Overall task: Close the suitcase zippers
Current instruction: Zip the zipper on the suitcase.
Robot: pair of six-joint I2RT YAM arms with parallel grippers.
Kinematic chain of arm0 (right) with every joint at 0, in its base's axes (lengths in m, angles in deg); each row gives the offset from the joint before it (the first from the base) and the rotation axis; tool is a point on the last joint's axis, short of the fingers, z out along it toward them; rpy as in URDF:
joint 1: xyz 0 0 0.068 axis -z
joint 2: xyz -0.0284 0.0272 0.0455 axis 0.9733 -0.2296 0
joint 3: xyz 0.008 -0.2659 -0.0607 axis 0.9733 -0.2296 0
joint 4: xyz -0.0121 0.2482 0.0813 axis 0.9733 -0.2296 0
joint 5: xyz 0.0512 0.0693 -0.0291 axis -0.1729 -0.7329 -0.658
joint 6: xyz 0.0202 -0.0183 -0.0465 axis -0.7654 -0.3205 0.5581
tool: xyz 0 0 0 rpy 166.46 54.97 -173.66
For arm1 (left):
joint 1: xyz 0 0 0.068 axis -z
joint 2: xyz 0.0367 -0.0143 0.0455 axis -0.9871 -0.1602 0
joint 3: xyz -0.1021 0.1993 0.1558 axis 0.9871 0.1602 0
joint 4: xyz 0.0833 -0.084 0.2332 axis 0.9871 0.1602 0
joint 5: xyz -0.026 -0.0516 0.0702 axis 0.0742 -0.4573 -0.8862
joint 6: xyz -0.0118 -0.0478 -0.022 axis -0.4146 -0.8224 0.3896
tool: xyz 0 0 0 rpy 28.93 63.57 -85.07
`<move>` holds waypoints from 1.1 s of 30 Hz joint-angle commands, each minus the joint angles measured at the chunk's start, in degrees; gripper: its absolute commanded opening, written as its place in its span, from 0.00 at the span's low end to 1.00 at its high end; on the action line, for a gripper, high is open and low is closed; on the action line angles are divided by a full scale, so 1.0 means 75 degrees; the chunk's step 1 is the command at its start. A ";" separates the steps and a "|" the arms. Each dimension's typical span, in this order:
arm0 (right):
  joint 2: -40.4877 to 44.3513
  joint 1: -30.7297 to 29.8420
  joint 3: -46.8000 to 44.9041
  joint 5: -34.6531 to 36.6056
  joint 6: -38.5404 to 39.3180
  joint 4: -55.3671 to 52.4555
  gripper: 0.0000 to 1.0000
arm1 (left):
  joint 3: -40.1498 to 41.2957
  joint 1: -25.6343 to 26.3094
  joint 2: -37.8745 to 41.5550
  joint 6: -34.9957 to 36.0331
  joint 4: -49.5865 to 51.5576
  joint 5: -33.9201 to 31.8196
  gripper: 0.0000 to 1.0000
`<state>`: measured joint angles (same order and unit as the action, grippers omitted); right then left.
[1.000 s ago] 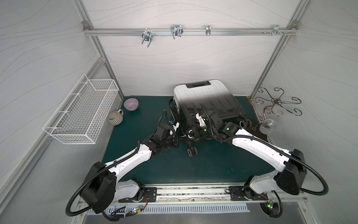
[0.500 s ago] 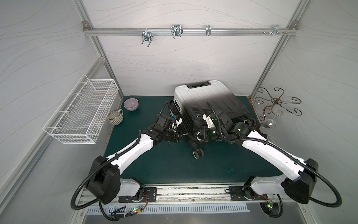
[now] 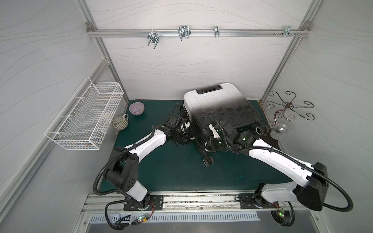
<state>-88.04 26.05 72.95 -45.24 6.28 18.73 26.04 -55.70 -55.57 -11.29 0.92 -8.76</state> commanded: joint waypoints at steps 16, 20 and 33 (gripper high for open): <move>0.0274 -0.0527 -0.0675 -0.1591 0.0520 -0.2931 0.00 | -0.1985 -0.1958 -0.1945 -0.1165 -0.2068 -0.3112 0.00; 0.0835 0.0059 -0.0816 -0.1653 0.0928 -0.3714 0.00 | -0.1847 -0.2564 -0.1783 -0.1029 -0.1772 -0.3224 0.00; 0.2126 0.2133 -0.0625 -0.0139 0.1089 -0.5207 0.00 | 0.0212 -0.3215 0.0531 -0.0973 -0.0657 -0.4117 0.00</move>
<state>-79.34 35.97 68.89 -54.07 15.26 16.52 26.34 -62.72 -54.26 -12.30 1.21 5.95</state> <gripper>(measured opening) 0.501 0.008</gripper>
